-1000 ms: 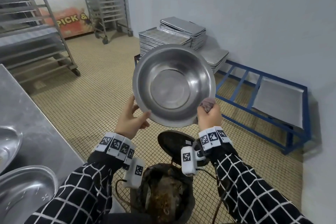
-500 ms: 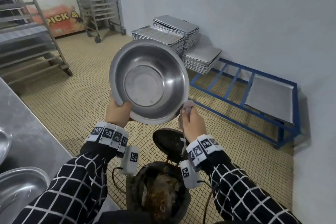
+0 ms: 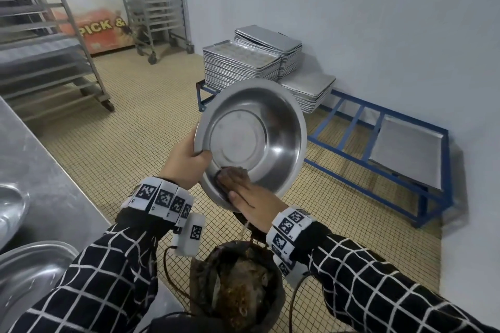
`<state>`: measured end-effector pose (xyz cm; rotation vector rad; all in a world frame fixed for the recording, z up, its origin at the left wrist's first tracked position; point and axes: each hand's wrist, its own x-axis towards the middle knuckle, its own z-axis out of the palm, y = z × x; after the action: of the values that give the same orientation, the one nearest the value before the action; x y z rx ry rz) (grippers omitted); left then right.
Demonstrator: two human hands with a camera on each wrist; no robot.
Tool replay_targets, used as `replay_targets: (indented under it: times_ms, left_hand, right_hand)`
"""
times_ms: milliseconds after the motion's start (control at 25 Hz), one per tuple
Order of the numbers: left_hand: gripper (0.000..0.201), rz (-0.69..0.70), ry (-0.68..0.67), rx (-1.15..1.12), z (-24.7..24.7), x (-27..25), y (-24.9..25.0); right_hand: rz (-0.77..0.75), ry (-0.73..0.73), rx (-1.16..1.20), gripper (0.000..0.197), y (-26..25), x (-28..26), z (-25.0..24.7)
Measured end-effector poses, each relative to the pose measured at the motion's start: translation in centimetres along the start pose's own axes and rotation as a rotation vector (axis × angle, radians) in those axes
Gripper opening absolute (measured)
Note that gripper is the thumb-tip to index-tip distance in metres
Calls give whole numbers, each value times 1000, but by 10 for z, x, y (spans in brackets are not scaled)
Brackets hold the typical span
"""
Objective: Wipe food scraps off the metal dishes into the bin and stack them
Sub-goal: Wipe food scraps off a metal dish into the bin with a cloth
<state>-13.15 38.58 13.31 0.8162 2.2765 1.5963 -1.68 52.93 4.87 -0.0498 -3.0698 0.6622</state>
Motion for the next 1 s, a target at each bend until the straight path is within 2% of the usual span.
replay_targets:
  times_ms: [40,120,240,320,400,520,600,720,800,920,1000]
  left_hand:
    - [49,-7,-2,-3,-3,-2,-1]
    - [46,-37,19,-26,-5,-4,-3]
    - [36,-22,61,-96,-1,-8,-3]
    - [33,-8,78,-155,3,-10,-1]
    - [31,-42,99,-231,4,-11,1]
    - [28,-115,108,-320,3,-12,2]
    - [26,-142,96,-343,1,-14,1]
    - [27,-170,94,-390,-1,-16,0]
    - [27,-170,110,-417,1,-16,-3]
    - [26,-174,149,-463,14,-16,-6]
    - [29,-184,116,-505,27,-21,-6]
  right_hand:
    - [35,-16,-144,53,8,0,-4]
    - [136,46,-438,56,23,-1,-14]
    - [374,183,-525,54,36,-1,-24]
    - [496,313,-428,55,39,-1,-31]
    - [504,534,-263,57,39,-3,-39]
    - [484,803,182,60,33,-5,-61]
    - [518,894,471,55,29,-9,-75]
    - [544,1013,725,28,29,-15,-79]
    - [602,1043,797,17,26,-16,-73]
    - [712,1149,807,15,16,-12,-58]
    - [767,1209,846,17,11,-12,-48]
